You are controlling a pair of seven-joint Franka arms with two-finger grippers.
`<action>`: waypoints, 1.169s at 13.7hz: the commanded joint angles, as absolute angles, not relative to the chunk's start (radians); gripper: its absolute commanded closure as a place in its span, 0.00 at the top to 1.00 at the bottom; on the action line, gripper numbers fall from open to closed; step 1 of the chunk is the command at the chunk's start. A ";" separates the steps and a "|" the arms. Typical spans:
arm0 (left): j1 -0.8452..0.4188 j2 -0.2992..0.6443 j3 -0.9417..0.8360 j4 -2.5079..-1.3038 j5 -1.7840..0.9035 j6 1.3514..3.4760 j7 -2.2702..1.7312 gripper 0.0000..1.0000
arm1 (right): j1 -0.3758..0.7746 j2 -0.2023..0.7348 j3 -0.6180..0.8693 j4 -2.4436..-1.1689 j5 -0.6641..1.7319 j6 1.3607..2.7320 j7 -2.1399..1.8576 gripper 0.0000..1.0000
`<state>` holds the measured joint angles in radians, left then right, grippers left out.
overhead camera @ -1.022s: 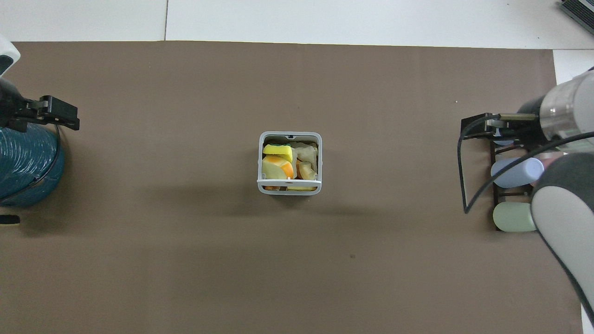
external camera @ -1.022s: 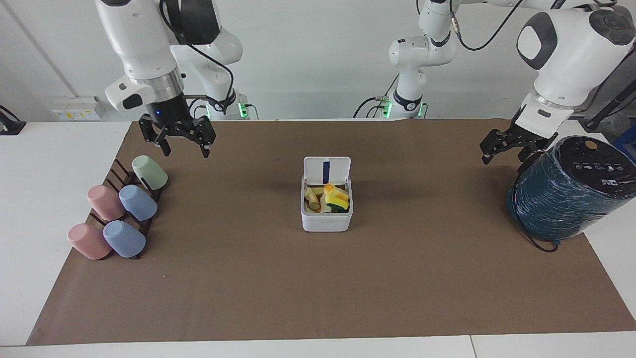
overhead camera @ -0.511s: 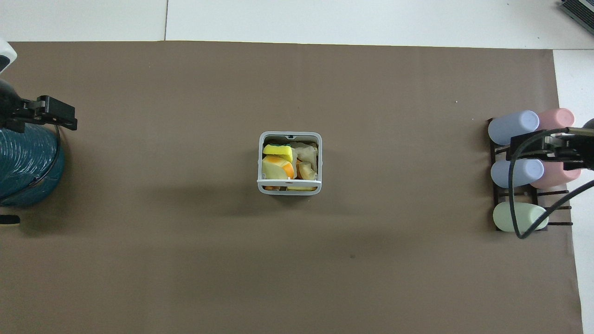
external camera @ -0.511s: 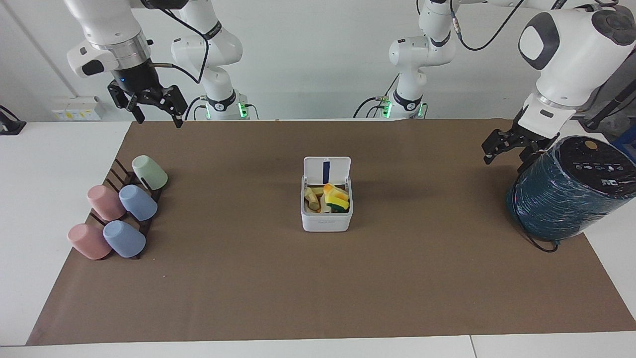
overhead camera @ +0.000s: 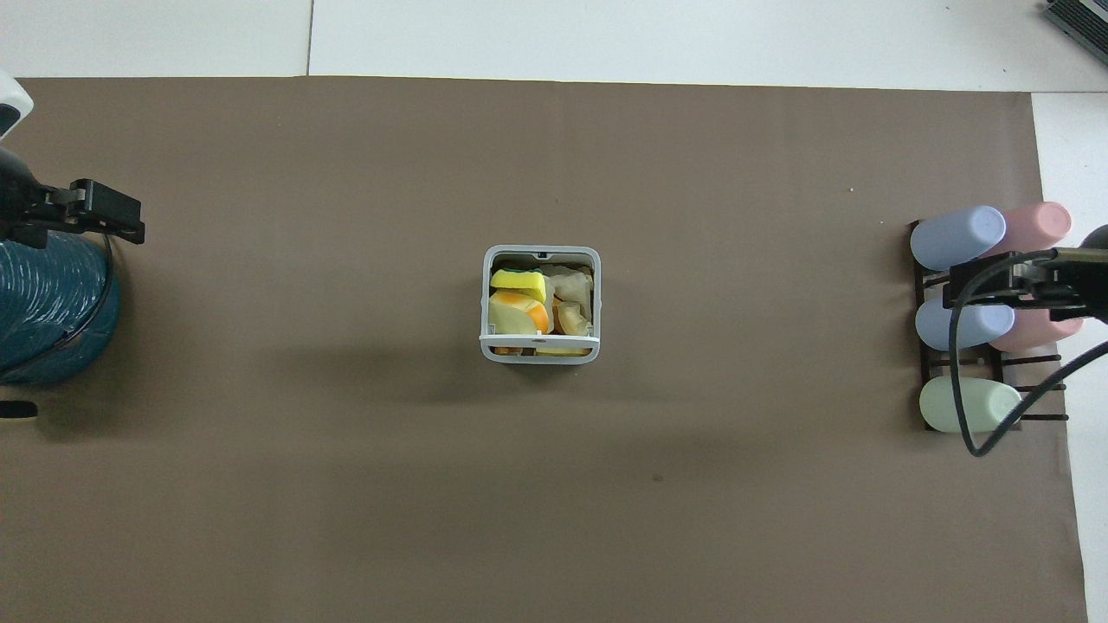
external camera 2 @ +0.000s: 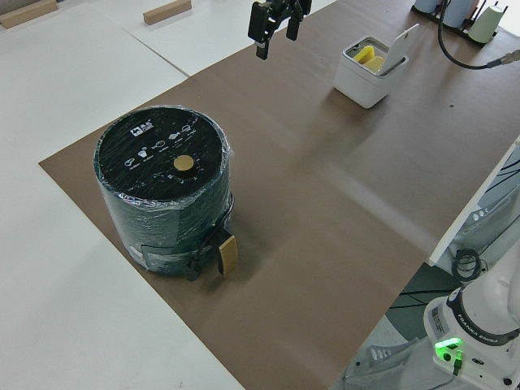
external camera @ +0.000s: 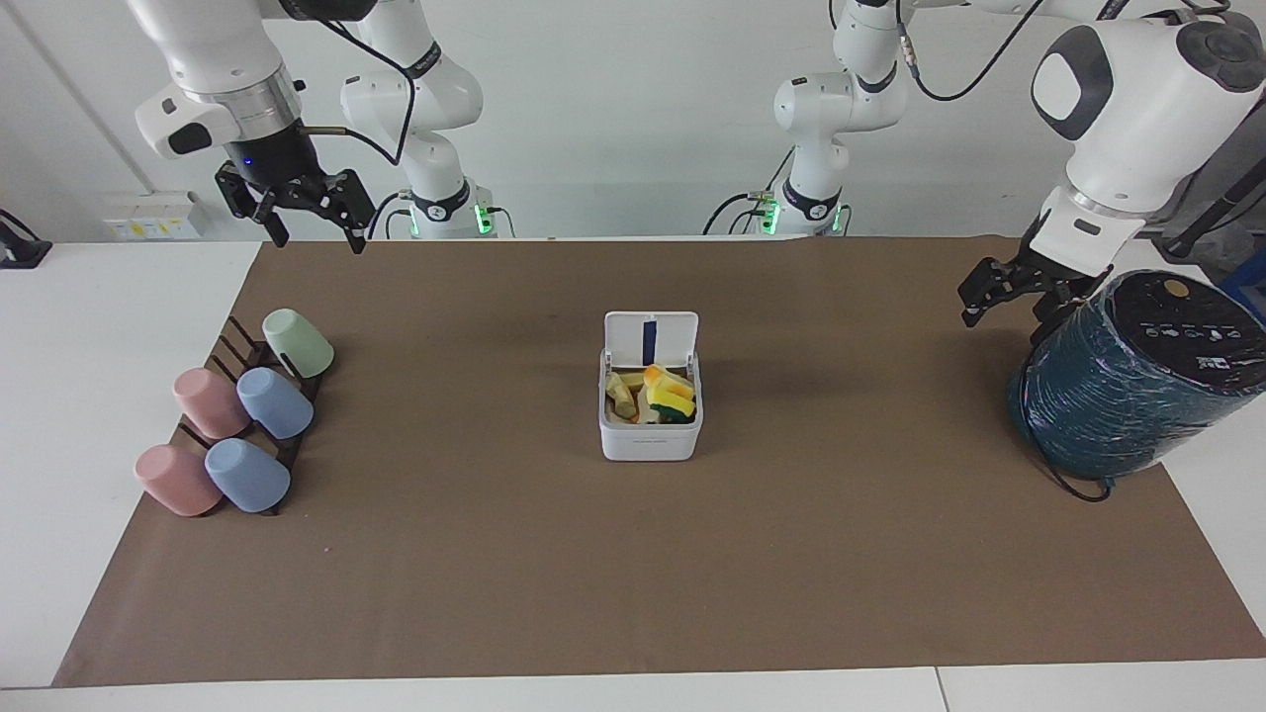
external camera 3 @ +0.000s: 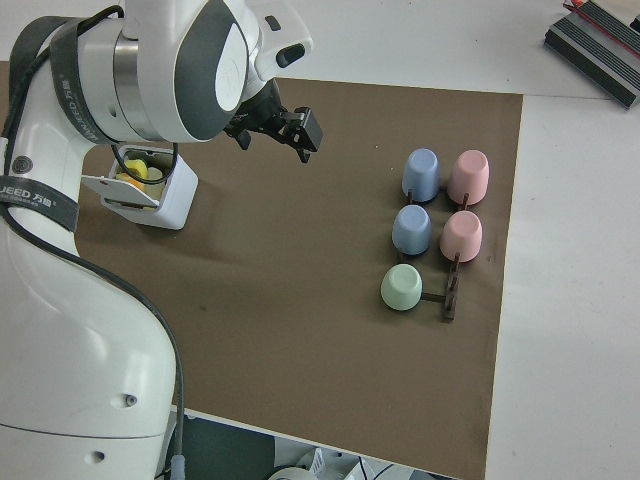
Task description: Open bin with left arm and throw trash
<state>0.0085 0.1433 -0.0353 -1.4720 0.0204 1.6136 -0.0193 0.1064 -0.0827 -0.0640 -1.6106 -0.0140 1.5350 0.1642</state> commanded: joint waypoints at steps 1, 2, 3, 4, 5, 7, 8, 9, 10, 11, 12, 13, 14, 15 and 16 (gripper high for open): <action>0.012 0.114 -0.037 -1.509 0.040 1.632 -0.021 1.00 | 0.087 -0.092 -0.066 -1.617 -0.015 1.520 0.120 1.00; 0.012 0.114 -0.037 -1.509 0.040 1.632 -0.021 1.00 | 0.087 -0.092 -0.064 -1.618 -0.017 1.520 0.121 1.00; 0.011 0.114 -0.037 -1.509 0.040 1.632 -0.021 1.00 | 0.087 -0.092 -0.064 -1.620 -0.018 1.520 0.121 1.00; 0.012 0.115 -0.037 -1.509 0.040 1.632 -0.021 1.00 | 0.087 -0.094 -0.064 -1.621 -0.021 1.520 0.121 1.00; 0.012 0.114 -0.037 -1.509 0.040 1.632 -0.021 1.00 | 0.087 -0.094 -0.064 -1.623 -0.021 1.523 0.121 1.00; 0.012 0.115 -0.037 -1.509 0.040 1.632 -0.021 1.00 | 0.087 -0.097 -0.063 -1.624 -0.012 1.519 0.129 1.00; 0.012 0.114 -0.037 -1.509 0.040 1.632 -0.021 1.00 | 0.087 -0.097 -0.063 -1.623 -0.011 1.523 0.126 1.00; 0.012 0.115 -0.037 -1.509 0.040 1.632 -0.021 1.00 | 0.087 -0.098 -0.061 -1.623 -0.009 1.525 0.124 1.00; 0.012 0.115 -0.037 -1.509 0.040 1.632 -0.021 1.00 | 0.089 -0.098 -0.060 -1.621 -0.009 1.528 0.126 1.00; 0.012 0.114 -0.037 -1.509 0.040 1.632 -0.021 1.00 | 0.089 -0.098 -0.061 -1.623 -0.009 1.531 0.126 1.00; 0.012 0.114 -0.037 -1.509 0.040 1.632 -0.021 1.00 | 0.086 -0.098 -0.061 -1.623 -0.009 1.531 0.124 1.00; 0.012 0.114 -0.037 -1.509 0.040 1.632 -0.021 1.00 | 0.086 -0.098 -0.063 -1.623 -0.009 1.529 0.121 1.00; 0.012 0.115 -0.037 -1.509 0.040 1.632 -0.021 1.00 | 0.087 -0.100 -0.063 -1.623 -0.009 1.522 0.123 1.00; 0.012 0.114 -0.037 -1.509 0.040 1.632 -0.023 1.00 | 0.089 -0.100 -0.063 -1.623 -0.011 1.520 0.121 1.00; 0.012 0.114 -0.037 -1.509 0.040 1.632 -0.021 1.00 | 0.095 -0.100 -0.061 -1.623 -0.011 1.520 0.123 1.00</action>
